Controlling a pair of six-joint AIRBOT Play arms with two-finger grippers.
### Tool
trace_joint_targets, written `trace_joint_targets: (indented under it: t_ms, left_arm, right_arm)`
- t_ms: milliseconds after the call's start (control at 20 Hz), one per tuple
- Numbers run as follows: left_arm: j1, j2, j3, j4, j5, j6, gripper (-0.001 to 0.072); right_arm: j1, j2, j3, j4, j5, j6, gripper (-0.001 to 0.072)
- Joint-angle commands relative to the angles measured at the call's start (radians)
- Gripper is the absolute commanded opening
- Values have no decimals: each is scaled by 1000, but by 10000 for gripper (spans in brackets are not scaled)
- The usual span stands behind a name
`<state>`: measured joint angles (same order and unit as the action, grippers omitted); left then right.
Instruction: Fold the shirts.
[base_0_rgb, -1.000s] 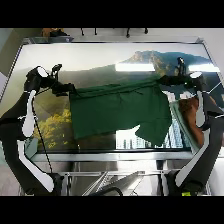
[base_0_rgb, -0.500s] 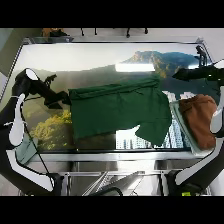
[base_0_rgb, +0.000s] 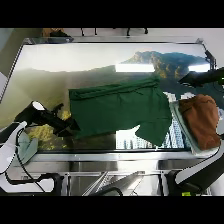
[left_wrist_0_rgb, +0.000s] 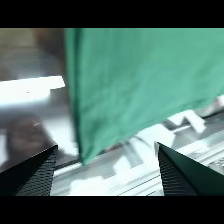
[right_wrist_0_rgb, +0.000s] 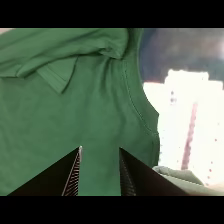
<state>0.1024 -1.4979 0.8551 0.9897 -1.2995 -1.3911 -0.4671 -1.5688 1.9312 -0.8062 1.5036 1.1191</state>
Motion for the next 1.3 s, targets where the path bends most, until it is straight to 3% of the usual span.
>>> trace_joint_targets:
  t_ms: [0,50,150,250,550,800,1000,1100,1250]
  left_arm:
    - [-1,22,-103,-111,170,58,702]
    - [-1,9,-104,-149,191,76,664]
    - [-1,-21,-77,-215,208,135,292]
    - [0,-45,-2,-191,198,156,13]
    - [112,-48,228,64,138,83,13]
    - [204,-48,237,63,101,151,14]
    - [200,-48,179,63,117,198,14]
    - [200,-48,177,61,117,198,14]
    - [200,-48,177,55,110,198,14]
  right_arm:
    - [-2,2,0,40,16,3,273]
    - [-2,2,0,44,17,4,272]
    - [-2,2,-1,45,23,8,262]
    - [-2,11,-14,47,24,11,262]
    - [-11,101,-235,41,24,31,252]
    - [-10,235,-609,39,8,48,251]
    - [-9,439,-1003,2,-134,95,256]
    - [1,517,-1160,6,-207,105,381]
    - [80,571,-1347,15,-341,111,383]
